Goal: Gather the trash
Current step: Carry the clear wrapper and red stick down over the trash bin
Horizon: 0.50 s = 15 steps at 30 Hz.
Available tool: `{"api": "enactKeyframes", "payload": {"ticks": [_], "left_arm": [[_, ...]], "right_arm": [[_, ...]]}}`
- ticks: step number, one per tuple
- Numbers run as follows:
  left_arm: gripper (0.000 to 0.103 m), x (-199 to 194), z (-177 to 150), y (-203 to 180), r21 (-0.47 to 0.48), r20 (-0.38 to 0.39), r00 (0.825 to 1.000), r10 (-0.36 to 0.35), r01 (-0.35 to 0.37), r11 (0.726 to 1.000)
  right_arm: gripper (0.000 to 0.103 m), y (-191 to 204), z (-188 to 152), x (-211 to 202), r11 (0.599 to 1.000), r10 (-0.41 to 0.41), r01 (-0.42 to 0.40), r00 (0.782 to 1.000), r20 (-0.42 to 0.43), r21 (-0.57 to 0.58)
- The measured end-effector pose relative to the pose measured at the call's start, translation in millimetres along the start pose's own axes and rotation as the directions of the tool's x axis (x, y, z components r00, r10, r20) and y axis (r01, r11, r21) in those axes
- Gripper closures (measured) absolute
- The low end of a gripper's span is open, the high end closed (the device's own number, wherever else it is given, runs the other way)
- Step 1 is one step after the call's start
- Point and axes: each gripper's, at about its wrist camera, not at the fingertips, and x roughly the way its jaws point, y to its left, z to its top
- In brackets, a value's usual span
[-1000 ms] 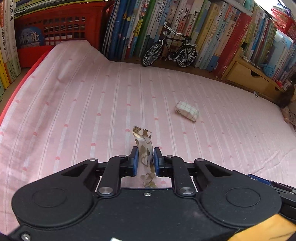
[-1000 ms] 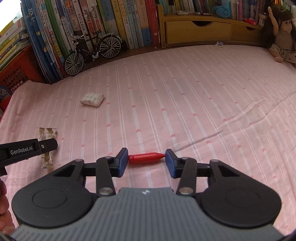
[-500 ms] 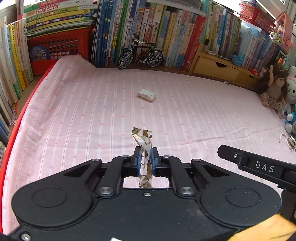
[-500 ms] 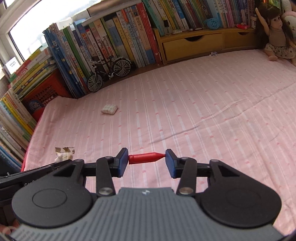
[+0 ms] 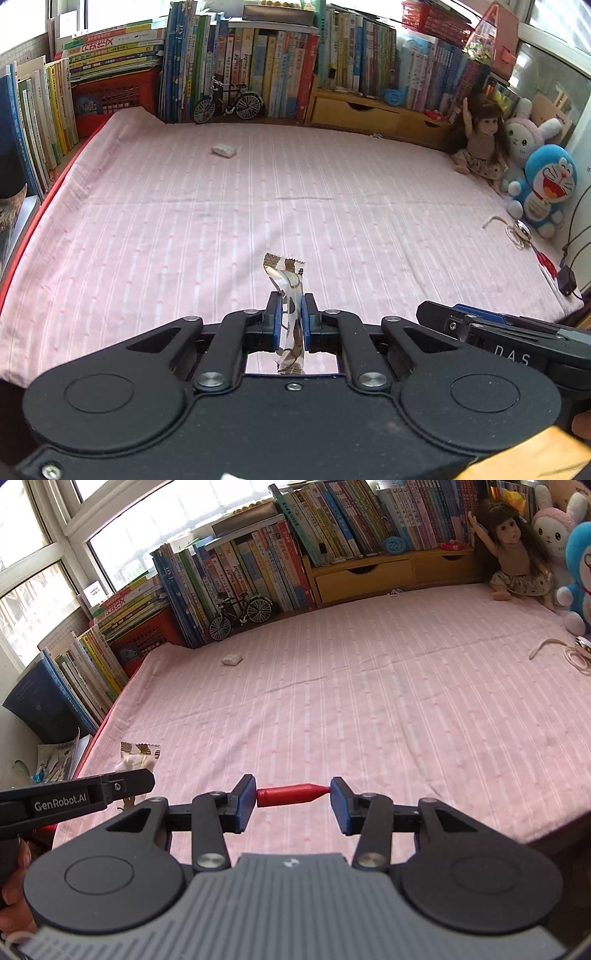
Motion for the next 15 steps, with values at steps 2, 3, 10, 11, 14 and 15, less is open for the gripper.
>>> {"api": "enactKeyframes", "payload": {"ticks": [2, 3, 10, 11, 14, 15], "left_arm": [[0.093, -4, -18, -7, 0.009, -0.021, 1.0, -0.007, 0.007, 1.0], [0.093, -5, -28, -10, 0.014, -0.033, 0.999, -0.008, 0.008, 1.0], [0.093, -8, -78, -19, 0.048, -0.122, 0.992, -0.024, 0.03, 0.998], [0.093, -7, -84, -20, 0.054, -0.138, 0.99, -0.031, 0.039, 0.998], [0.093, -1, -104, -21, 0.053, -0.19, 0.981, -0.046, 0.057, 0.997], [0.093, 1, -110, -21, 0.052, -0.205, 0.978, -0.048, 0.06, 0.997]], "right_arm": [[0.054, -10, -11, -8, 1.0, -0.007, 0.007, 1.0, -0.01, 0.005], [0.054, -15, -17, -12, 1.0, -0.011, 0.011, 1.0, -0.015, 0.007], [0.054, -35, -57, -27, 0.999, -0.033, 0.035, 0.997, -0.065, 0.028], [0.054, -36, -63, -28, 0.999, -0.036, 0.038, 0.997, -0.073, 0.027], [0.053, -38, -84, -31, 0.999, -0.052, 0.053, 0.994, -0.101, 0.007], [0.053, -39, -90, -32, 0.998, -0.057, 0.057, 0.992, -0.109, 0.001]]}}
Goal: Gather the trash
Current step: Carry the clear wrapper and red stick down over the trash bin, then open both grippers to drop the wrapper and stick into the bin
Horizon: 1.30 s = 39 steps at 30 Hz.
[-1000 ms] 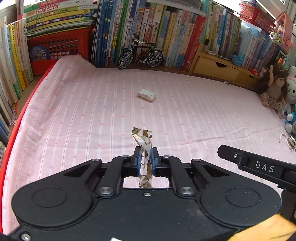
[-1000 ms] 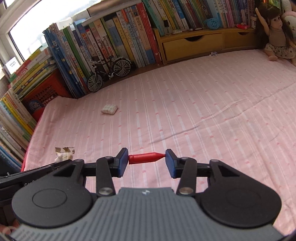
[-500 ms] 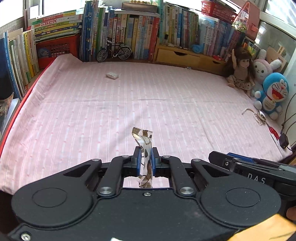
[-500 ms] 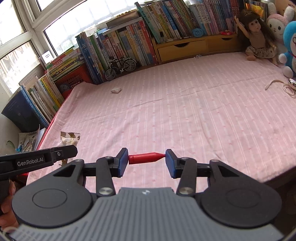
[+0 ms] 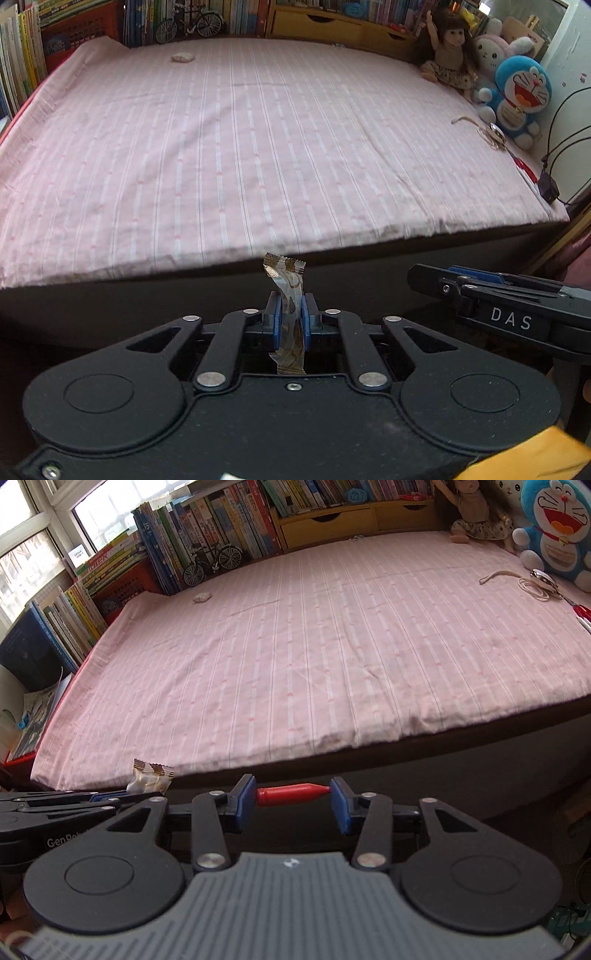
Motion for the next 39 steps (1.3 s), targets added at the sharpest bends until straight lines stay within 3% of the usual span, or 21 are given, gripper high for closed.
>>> {"api": "enactKeyframes", "payload": {"ticks": [12, 22, 39], "left_arm": [[0.092, 35, -56, -12, 0.016, -0.181, 0.984, -0.004, 0.007, 1.0], [0.091, 69, -89, -5, 0.003, -0.315, 0.949, 0.007, -0.007, 1.0], [0.09, 129, -124, 5, -0.013, -0.439, 0.899, 0.018, -0.026, 1.0]], "right_arm": [[0.052, -14, -57, 4, 1.0, -0.03, 0.029, 0.992, -0.124, -0.011], [0.052, -17, -89, 23, 0.999, -0.036, 0.041, 0.977, -0.212, 0.019], [0.051, -22, -125, 65, 0.994, -0.057, 0.083, 0.946, -0.318, 0.068]]}}
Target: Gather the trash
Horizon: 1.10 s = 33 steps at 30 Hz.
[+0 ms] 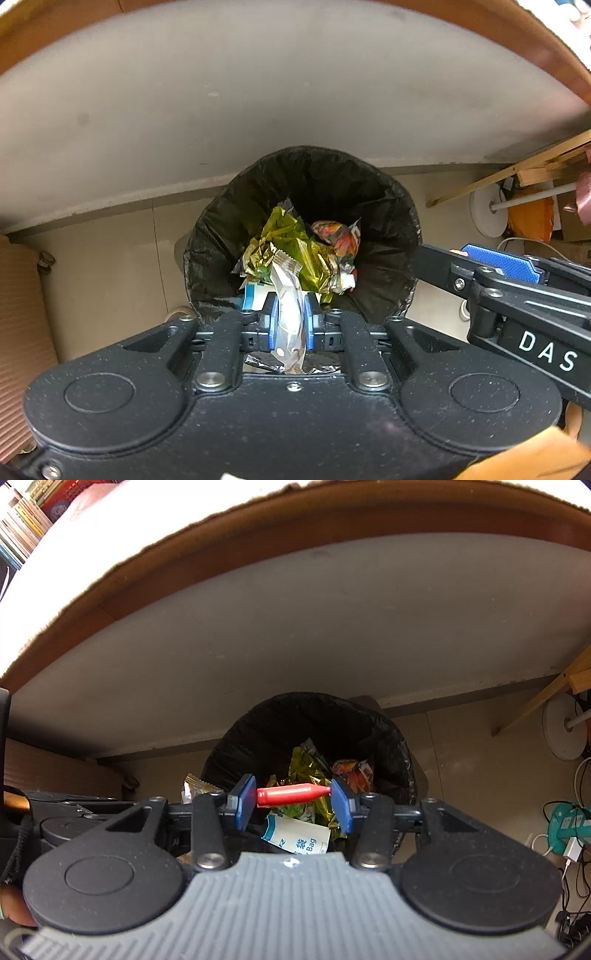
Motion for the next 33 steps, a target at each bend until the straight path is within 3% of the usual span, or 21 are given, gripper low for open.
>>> {"api": "enactKeyframes", "payload": {"ticks": [4, 8, 10, 12, 22, 33], "left_arm": [[0.089, 11, -1, 3, -0.004, -0.018, 1.0, 0.001, -0.002, 1.0], [0.086, 14, -1, 4, 0.004, -0.023, 1.0, 0.017, -0.017, 1.0], [0.081, 13, -1, 6, 0.0, -0.025, 1.0, 0.017, -0.017, 1.0], [0.07, 13, -1, 8, -0.007, -0.024, 1.0, 0.016, -0.016, 1.0], [0.053, 16, -5, 12, -0.003, -0.04, 0.999, 0.007, -0.007, 1.0], [0.024, 12, -12, 20, -0.026, -0.019, 0.999, 0.025, -0.026, 0.999]], "right_arm": [[0.051, 0, -1, 6, 1.0, -0.006, 0.006, 1.0, 0.001, 0.001], [0.04, 1, 0, 5, 1.0, -0.009, 0.009, 1.0, 0.011, 0.017], [0.039, 1, 1, 5, 1.0, -0.015, 0.015, 1.0, 0.008, 0.016], [0.036, 3, 1, 4, 1.0, -0.022, 0.022, 1.0, 0.007, 0.016], [0.032, 7, -5, 6, 0.999, -0.036, 0.036, 0.999, -0.008, 0.007], [0.029, 14, -7, 5, 0.999, -0.04, 0.04, 0.999, -0.009, -0.018]]}}
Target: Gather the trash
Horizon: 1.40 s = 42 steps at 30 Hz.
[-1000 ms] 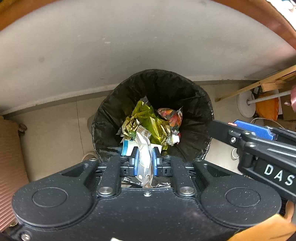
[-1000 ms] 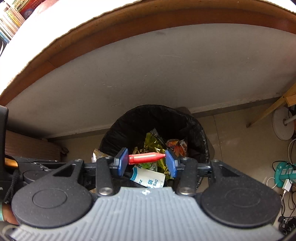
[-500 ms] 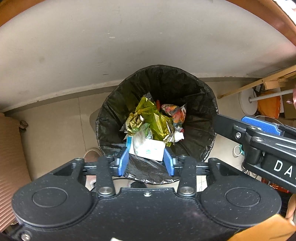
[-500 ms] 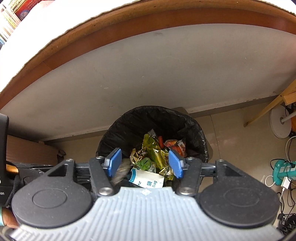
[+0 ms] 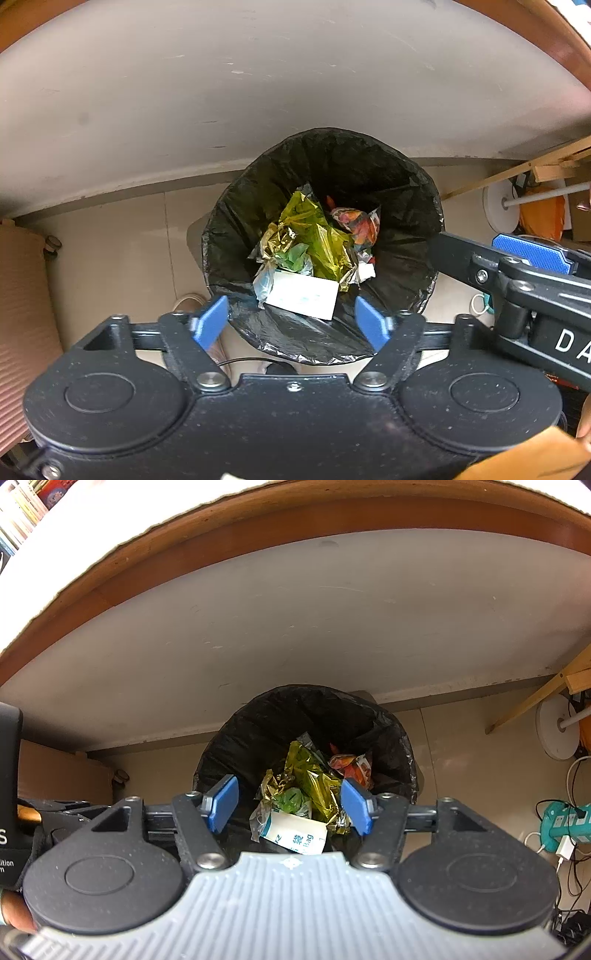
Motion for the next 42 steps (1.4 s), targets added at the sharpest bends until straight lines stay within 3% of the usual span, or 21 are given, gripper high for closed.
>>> {"api": "enactKeyframes", "payload": {"ticks": [12, 22, 42], "left_arm": [[0.015, 1, 0, 0, -0.01, -0.005, 1.0, 0.024, -0.024, 1.0], [0.015, 5, -2, 5, -0.05, -0.013, 0.999, -0.043, 0.043, 0.998], [0.015, 12, -6, 1, -0.065, -0.042, 0.999, -0.002, -0.001, 0.998]], "right_arm": [[0.028, 6, 3, 0, 0.999, -0.002, 0.001, 1.0, -0.008, -0.047], [0.028, 8, 4, 1, 0.998, -0.004, 0.002, 1.0, -0.016, -0.068], [0.028, 10, 3, 2, 0.997, -0.002, 0.0, 1.0, -0.02, -0.078]]}}
